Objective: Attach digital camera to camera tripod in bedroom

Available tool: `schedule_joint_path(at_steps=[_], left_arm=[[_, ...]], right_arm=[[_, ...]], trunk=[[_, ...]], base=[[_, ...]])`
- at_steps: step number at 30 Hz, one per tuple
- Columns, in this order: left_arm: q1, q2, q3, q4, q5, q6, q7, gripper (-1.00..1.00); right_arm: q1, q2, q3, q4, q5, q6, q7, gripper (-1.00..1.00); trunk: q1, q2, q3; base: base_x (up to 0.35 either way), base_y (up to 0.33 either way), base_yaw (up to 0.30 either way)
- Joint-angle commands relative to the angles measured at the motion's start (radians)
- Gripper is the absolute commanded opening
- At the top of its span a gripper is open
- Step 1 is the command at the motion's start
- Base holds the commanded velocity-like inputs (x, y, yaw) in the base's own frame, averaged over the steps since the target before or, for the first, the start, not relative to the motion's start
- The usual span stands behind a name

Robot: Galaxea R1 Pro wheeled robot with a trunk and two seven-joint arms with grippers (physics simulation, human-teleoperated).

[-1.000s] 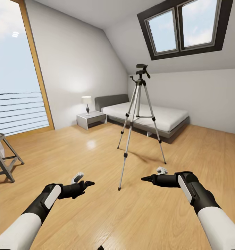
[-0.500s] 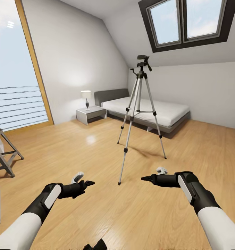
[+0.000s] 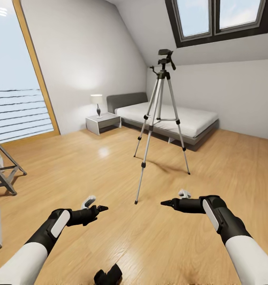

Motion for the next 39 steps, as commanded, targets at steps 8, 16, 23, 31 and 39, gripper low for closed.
schedule_joint_path(at_steps=[8,16,23,31,39], left_arm=[[0.000,-0.002,0.000,-0.003,0.002,0.005,-0.002,1.00],[0.000,-0.003,0.000,-0.003,0.001,0.005,0.000,1.00],[0.000,-0.003,0.000,-0.002,0.000,0.004,0.005,1.00],[0.000,-0.002,0.000,-0.002,0.000,0.004,0.005,1.00],[0.000,-0.002,0.000,-0.001,0.000,0.004,0.005,1.00]], right_arm=[[-0.001,0.000,-0.003,-0.003,-0.004,0.007,0.019,1.00],[-0.001,0.000,-0.003,-0.004,-0.001,0.007,0.022,1.00],[-0.001,0.000,-0.004,-0.009,0.010,0.002,0.021,1.00],[-0.001,0.000,-0.004,-0.009,0.010,0.004,0.021,1.00],[-0.001,0.000,-0.004,-0.009,0.010,0.005,0.021,1.00]], trunk=[[0.003,-0.002,-0.032],[0.007,-0.004,-0.063],[0.010,-0.006,-0.090],[0.014,-0.008,-0.121],[0.017,-0.010,-0.152]], base=[[0.000,0.000,0.000],[0.000,0.000,0.000],[0.000,0.000,0.000],[0.000,0.000,0.000],[0.000,0.000,0.000]])
